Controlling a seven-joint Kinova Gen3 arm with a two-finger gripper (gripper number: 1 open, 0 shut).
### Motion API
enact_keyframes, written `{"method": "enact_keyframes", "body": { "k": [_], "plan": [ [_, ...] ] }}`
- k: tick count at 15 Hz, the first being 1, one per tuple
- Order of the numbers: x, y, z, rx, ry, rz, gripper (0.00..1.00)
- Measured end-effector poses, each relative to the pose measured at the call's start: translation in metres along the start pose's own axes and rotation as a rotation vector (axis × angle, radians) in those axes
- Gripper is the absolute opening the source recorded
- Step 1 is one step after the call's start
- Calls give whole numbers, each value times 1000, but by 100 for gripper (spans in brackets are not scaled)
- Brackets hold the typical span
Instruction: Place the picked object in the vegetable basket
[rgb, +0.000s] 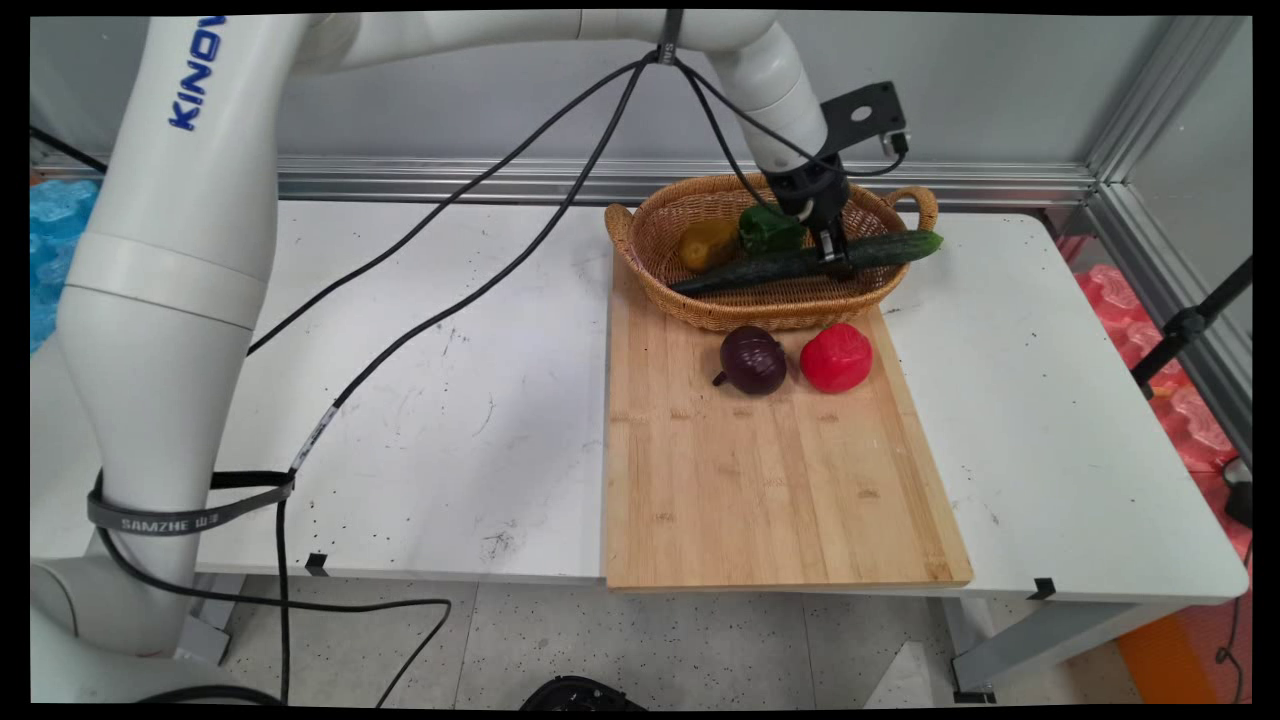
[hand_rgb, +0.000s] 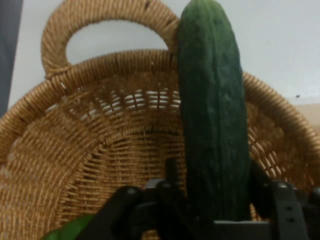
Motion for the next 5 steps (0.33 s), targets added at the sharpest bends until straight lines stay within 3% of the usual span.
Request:
{"method": "enact_keyframes", "body": {
  "k": [5],
  "plan": [
    [-3, -3, 0, -11, 7, 19, 100]
  ]
}}
